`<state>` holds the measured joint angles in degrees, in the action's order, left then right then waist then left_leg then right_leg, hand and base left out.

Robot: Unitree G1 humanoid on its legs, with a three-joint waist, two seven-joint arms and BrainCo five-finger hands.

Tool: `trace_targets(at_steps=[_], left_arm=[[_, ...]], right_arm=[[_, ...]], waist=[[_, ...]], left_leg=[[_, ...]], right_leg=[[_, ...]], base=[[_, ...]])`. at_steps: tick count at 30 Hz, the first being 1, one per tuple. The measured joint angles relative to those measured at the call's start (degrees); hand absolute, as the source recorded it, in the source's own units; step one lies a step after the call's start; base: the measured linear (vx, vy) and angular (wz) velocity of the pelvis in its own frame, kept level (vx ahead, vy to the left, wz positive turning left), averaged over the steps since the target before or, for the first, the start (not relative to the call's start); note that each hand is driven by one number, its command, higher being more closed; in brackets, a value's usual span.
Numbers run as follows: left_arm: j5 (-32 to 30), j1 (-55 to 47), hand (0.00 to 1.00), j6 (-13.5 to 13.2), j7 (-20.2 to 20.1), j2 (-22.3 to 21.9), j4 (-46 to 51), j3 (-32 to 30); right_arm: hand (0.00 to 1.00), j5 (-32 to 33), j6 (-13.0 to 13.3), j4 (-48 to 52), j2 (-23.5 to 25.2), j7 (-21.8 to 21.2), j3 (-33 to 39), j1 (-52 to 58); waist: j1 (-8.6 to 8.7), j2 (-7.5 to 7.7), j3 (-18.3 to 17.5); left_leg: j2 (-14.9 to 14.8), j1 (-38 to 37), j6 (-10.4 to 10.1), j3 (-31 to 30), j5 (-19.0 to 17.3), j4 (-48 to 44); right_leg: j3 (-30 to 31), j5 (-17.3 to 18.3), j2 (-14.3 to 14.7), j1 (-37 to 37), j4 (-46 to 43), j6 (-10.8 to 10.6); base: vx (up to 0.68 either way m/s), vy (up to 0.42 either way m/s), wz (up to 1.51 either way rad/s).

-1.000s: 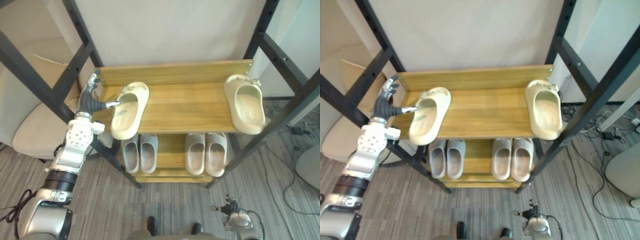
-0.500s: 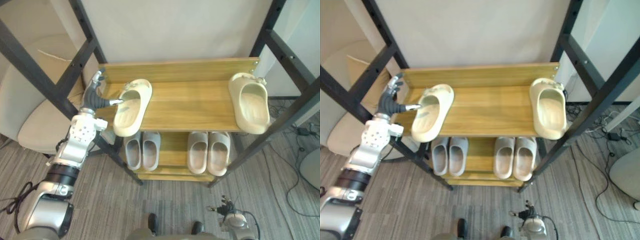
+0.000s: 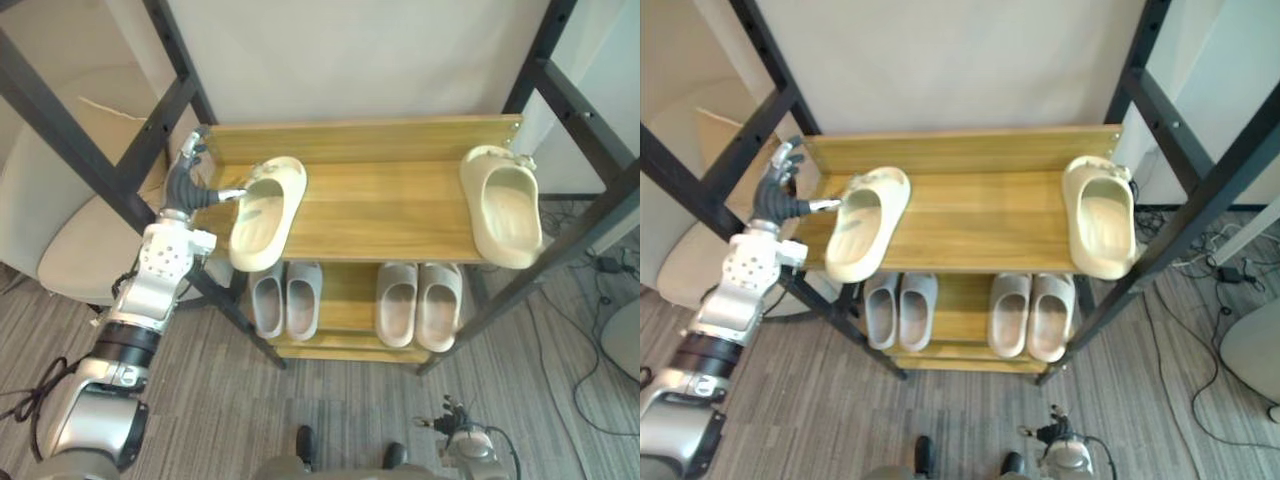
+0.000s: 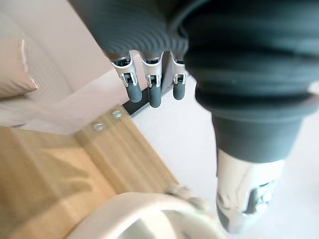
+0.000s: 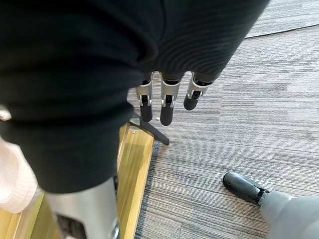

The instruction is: Organize the slippers on the shoe rack

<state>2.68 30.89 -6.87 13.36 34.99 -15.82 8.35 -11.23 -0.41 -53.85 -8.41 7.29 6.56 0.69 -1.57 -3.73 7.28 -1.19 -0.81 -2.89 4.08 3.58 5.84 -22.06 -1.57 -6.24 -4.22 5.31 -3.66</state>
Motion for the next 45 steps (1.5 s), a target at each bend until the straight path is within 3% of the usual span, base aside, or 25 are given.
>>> trace_targets(at_steps=[15,27,45], left_arm=[[1.81,6.65,0.0,-0.38,1.42,-3.3,6.07,-0.69],[-2.68,7.93,0.0,0.59,0.92,-0.96,-2.29,-0.69],[-9.41,7.63,0.0,1.81,-1.29,0.42,-5.28,-0.69]], right_arm=[[0.0,0.0,-0.07,-2.04,-0.18,0.01,-0.33,-0.94],[0.0,0.0,-0.06,-1.15,-0.21,0.0,-0.23,-0.83],[0.0,-0.03,-0.05,-0.97,-0.35,-0.12,-0.05,-0.83]], waist=[[0.84,0.32,0.37],[1.22,0.02,1.26],[1.2,-0.67,1.81]], left_leg=[[0.2,0.0,0.12,-0.59,0.04,-0.01],[0.31,-0.15,-0.06,0.22,-0.11,0.0],[-0.15,-0.11,-0.31,0.43,-0.31,0.01]], right_leg=[[-0.4,-0.04,-0.67,-0.46,-0.21,-0.12],[0.42,-0.07,-0.37,-0.05,-0.01,-0.14],[0.62,-0.04,0.1,0.11,-0.08,-0.11]], base=[[0.01,0.004,0.03],[0.0,0.0,-0.03],[0.0,0.0,0.0]])
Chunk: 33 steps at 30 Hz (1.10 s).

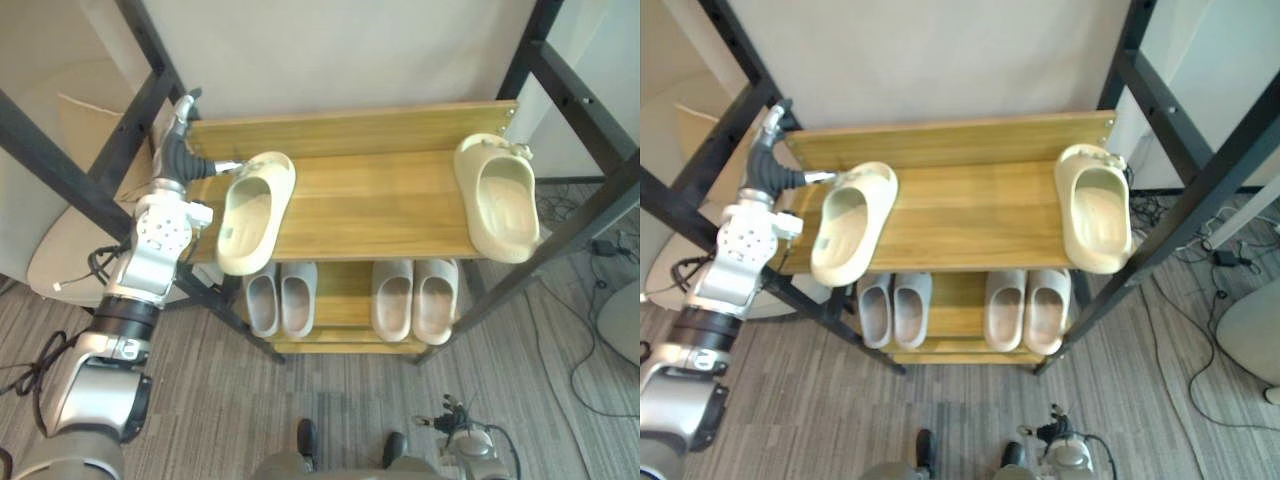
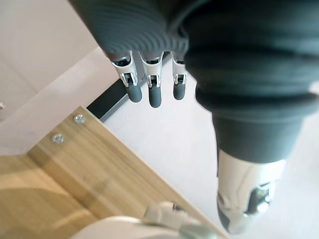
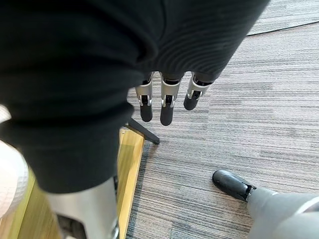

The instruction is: Organize the slippers on the shoe rack

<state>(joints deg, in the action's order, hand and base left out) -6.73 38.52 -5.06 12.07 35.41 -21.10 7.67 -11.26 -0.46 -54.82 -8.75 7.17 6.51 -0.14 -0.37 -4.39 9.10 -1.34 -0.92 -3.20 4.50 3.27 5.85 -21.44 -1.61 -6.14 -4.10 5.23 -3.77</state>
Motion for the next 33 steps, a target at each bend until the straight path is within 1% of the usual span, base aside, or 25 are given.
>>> trace_targets(at_steps=[2,14,19,23,33], left_arm=[[-0.32,-0.01,0.0,0.46,0.0,0.01,0.0,0.0],[-3.35,-0.99,0.0,0.4,-0.33,0.03,0.09,0.01],[-4.52,-1.02,0.0,0.41,-1.05,0.04,0.11,0.03],[-4.56,-1.07,0.0,0.39,-1.05,0.04,0.12,0.03],[-4.37,-3.04,0.0,0.34,-0.95,0.13,2.51,-1.1]], right_arm=[[0.0,0.0,0.0,0.02,-0.12,-0.02,0.0,-0.02],[0.0,-0.04,0.0,0.22,-0.33,-0.33,-0.01,-0.12],[0.0,-0.05,0.0,2.3,-0.39,-0.34,-0.01,-0.01],[0.0,-0.05,-0.01,2.33,-0.53,-0.35,-0.01,-0.28],[0.0,-0.08,-0.01,2.33,-0.55,-0.4,-0.01,-0.37]], waist=[[0.0,-0.01,0.0],[0.32,-0.06,0.03],[0.37,-0.47,0.26],[0.35,-0.88,0.48],[0.36,-0.91,0.5]], left_leg=[[0.0,0.0,-0.01,0.0,-0.01,0.0],[-0.05,0.03,-0.02,0.28,-0.08,0.0],[-0.06,0.02,-0.02,0.37,-0.09,0.0],[-0.12,0.02,-0.05,0.49,-0.14,0.0],[-0.1,0.0,0.07,1.05,-0.32,-0.01]], right_leg=[[0.0,0.01,0.0,0.01,0.0,0.0],[0.27,0.01,0.02,0.13,-0.01,0.0],[0.4,0.01,0.02,0.17,0.02,0.0],[0.55,0.01,0.06,0.23,0.01,-0.01],[0.99,0.0,0.05,0.14,-0.12,-0.01]], base=[[0.0,0.0,0.0],[0.0,0.0,0.0],[0.0,0.0,0.0],[0.0,0.0,0.0],[0.0,0.0,-0.02]])
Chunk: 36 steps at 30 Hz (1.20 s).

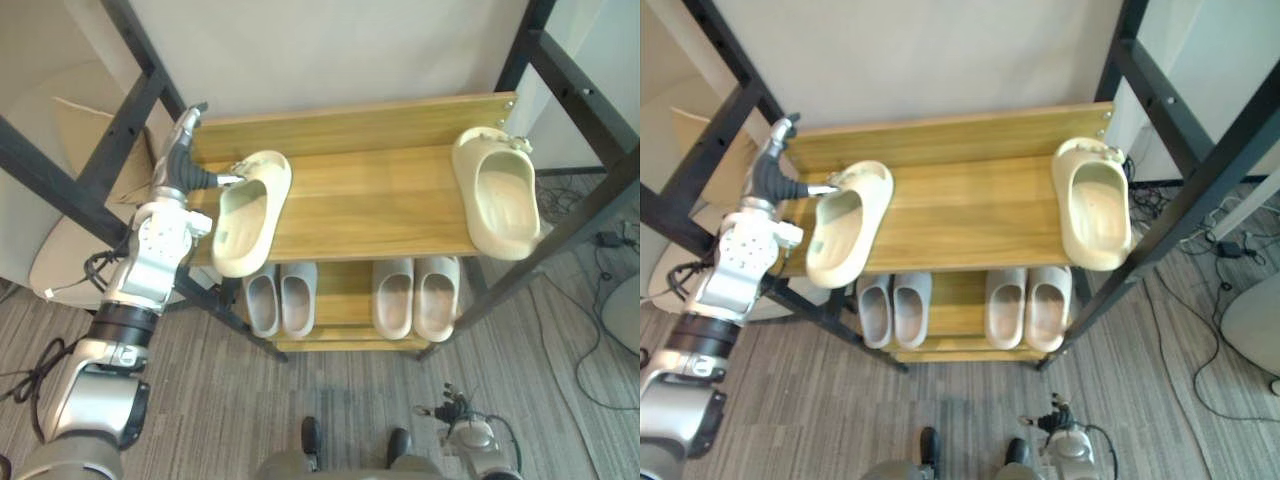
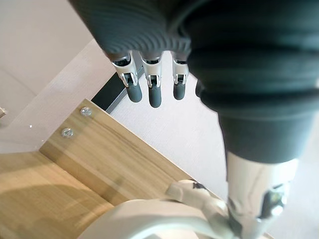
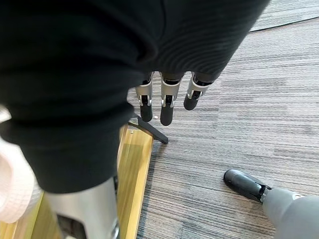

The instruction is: Organize the slippers on the shoe rack

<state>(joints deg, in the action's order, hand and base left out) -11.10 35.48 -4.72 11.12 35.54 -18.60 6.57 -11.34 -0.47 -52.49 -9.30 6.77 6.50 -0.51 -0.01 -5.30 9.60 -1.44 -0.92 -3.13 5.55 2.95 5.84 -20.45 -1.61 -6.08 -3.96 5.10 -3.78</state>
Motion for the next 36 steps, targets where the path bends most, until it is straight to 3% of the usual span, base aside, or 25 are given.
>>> trace_targets(at_steps=[22,36], left_arm=[[-0.16,-4.67,0.0,0.05,-1.42,-0.04,2.23,1.84],[-0.59,-1.81,0.0,0.58,-1.34,0.17,-1.35,1.85]], right_arm=[[0.0,-0.07,0.0,0.03,0.0,-0.01,-0.61,0.08],[0.0,-0.05,-0.04,2.15,0.25,-0.07,-0.53,0.44]], waist=[[0.07,0.09,0.02],[0.25,0.34,0.11]], left_leg=[[0.11,-0.04,0.04,-0.75,0.03,0.0],[0.03,1.24,0.04,0.22,0.03,0.0]], right_leg=[[-1.0,0.0,-0.04,-0.05,0.02,0.0],[0.11,-0.06,-0.02,1.79,0.08,0.03]], base=[[0.0,0.0,0.01],[0.01,0.003,-0.03]])
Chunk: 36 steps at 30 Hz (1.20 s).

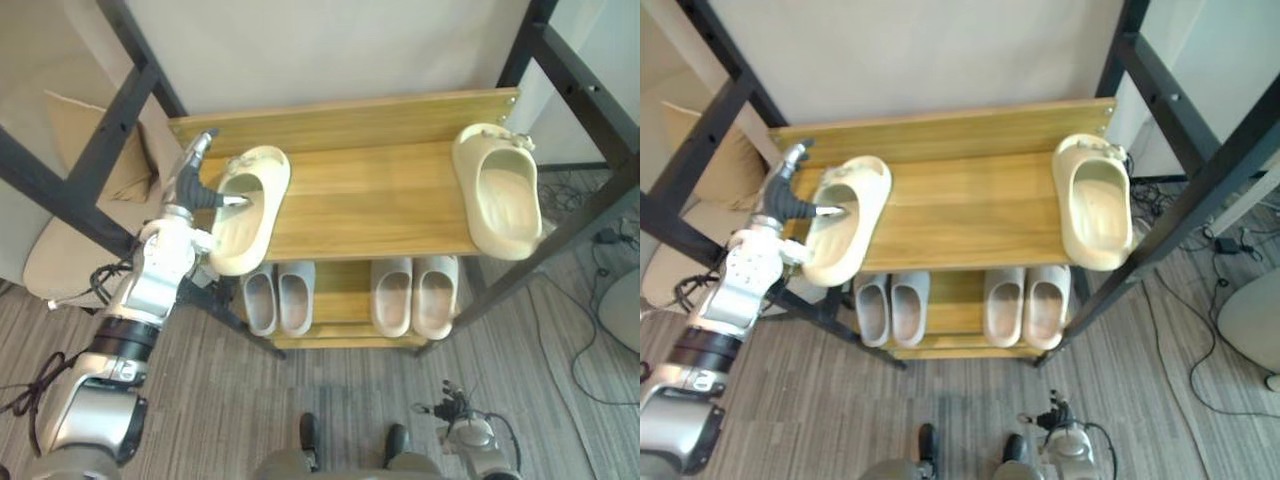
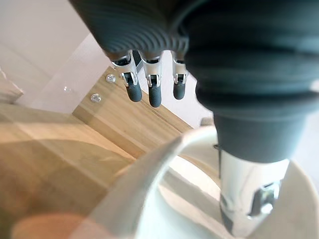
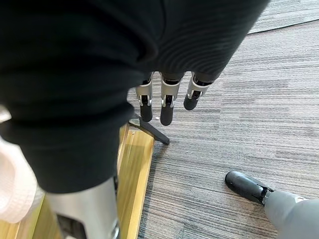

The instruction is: Organize the slippers on the shoe rack

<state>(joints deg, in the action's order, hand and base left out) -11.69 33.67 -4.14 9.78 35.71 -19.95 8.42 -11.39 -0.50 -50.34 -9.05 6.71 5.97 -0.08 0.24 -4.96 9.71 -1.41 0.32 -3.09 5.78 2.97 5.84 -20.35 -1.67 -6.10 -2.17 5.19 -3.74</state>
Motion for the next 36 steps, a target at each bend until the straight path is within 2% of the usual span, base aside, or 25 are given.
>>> trace_targets(at_steps=[13,14,36], left_arm=[[0.0,3.37,0.0,0.74,0.0,1.13,-4.18,0.0],[0.0,3.73,1.0,0.78,0.0,1.13,-4.34,0.0],[1.74,6.19,1.0,1.05,-0.02,1.14,-6.73,1.94]], right_arm=[[0.0,0.03,0.0,0.0,0.08,-0.49,0.07,0.47],[0.0,0.03,0.0,0.0,0.09,-0.52,0.07,0.56],[0.0,0.05,0.01,-0.01,0.57,-0.58,0.05,1.27]], waist=[[0.15,-0.01,0.01],[0.15,-0.01,0.01],[0.45,-0.05,0.03]], left_leg=[[-0.12,0.82,0.0,0.63,0.0,0.0],[-0.12,0.82,0.0,0.69,0.0,0.0],[0.01,0.69,0.06,0.89,0.07,-0.01]], right_leg=[[0.55,-0.34,0.09,1.1,-0.07,0.3],[0.59,-0.36,0.08,1.12,-0.06,0.31],[0.47,-0.7,-0.11,1.09,-0.04,0.25]], base=[[0.0,0.003,-0.02],[0.0,0.0,0.0],[0.0,0.0,0.0]])
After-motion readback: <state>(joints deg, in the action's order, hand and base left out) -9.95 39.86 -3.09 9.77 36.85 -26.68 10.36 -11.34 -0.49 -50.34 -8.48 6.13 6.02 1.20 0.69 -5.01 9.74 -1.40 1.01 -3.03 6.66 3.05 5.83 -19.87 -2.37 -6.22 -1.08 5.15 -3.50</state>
